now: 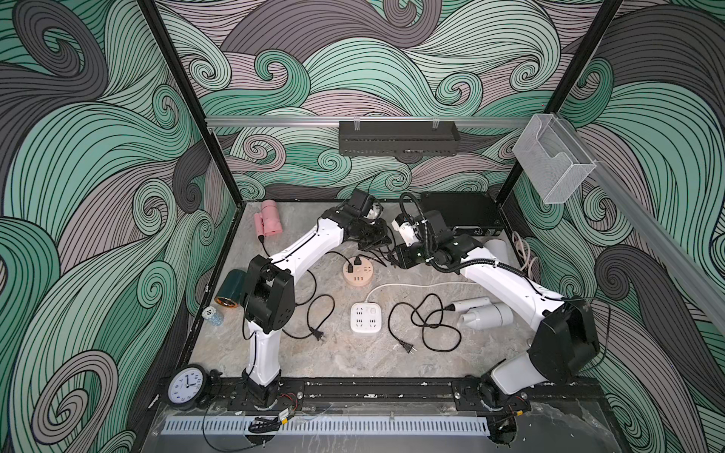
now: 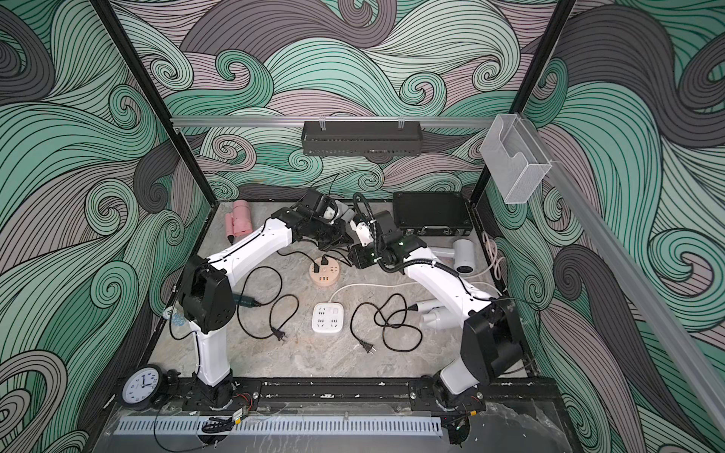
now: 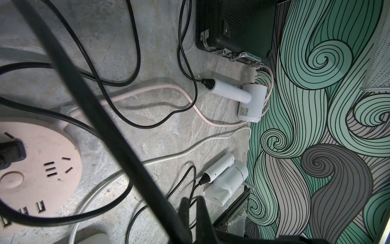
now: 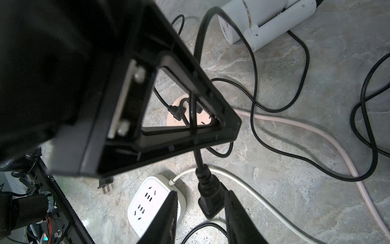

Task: Charge the blow dryers
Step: Pick up the plug from the center of the board.

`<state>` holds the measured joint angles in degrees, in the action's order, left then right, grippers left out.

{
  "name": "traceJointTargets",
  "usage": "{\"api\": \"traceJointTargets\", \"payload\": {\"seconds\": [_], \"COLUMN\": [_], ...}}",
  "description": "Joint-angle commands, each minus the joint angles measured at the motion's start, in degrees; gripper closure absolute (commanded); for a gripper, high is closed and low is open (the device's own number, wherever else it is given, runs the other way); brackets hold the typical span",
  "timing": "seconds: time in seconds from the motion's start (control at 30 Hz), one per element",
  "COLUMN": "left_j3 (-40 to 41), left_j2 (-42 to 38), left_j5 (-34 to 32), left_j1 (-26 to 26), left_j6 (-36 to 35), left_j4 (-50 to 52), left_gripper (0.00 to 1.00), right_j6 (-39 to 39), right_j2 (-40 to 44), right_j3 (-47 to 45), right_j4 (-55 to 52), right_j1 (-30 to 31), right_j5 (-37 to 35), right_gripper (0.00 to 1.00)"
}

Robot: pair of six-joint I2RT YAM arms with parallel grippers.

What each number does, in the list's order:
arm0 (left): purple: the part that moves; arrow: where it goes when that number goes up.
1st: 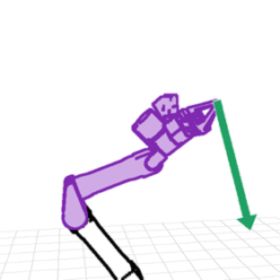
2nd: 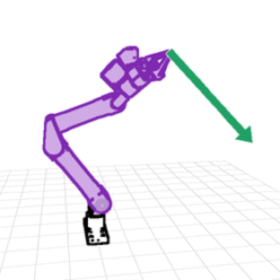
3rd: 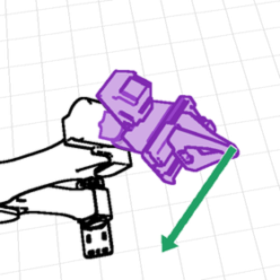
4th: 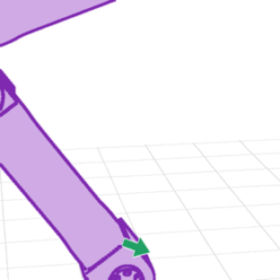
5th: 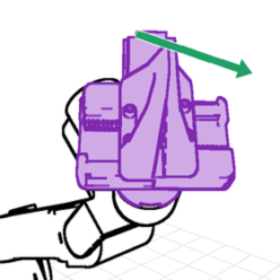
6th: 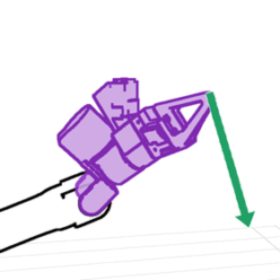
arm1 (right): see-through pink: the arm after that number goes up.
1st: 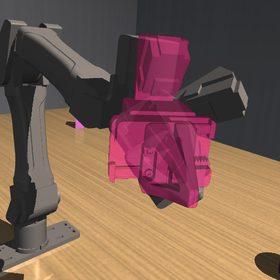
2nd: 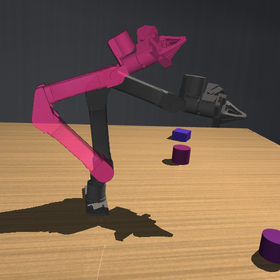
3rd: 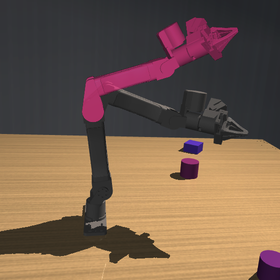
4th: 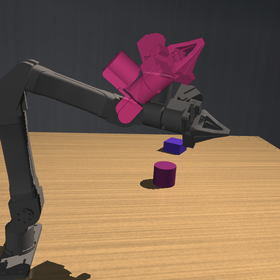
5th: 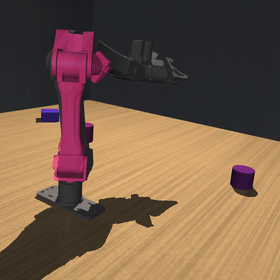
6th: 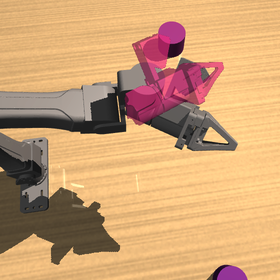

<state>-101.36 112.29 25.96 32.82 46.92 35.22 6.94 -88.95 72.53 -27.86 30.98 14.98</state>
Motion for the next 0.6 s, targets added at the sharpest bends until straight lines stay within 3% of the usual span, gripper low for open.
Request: {"api": "traceJointTargets", "payload": {"seconds": [0.0,0.1,0.57], "left_j3": [-2.39,-2.58,-2.88], "left_j2": [1.18,1.18,1.79], "left_j5": [0.34,0.48,0.68], "left_j1": [0.49,0.59,0.84], "left_j6": [0.11,0.11,-0.24], "left_j4": [0.86,0.81,1.18], "left_gripper": [1.00,1.00,1.00], "right_j6": [0.72,0.50,0.71], "right_j2": [-1.84,-2.87,-4.55], "right_j3": [2.15,2.99,4.28], "right_j4": [-0.53,-1.21,-2.21], "right_j1": [0.69,1.56,2.04], "right_j5": [-2.19,-3.69,-5.83], "right_gripper": [0.61,0.62,0.88]}}
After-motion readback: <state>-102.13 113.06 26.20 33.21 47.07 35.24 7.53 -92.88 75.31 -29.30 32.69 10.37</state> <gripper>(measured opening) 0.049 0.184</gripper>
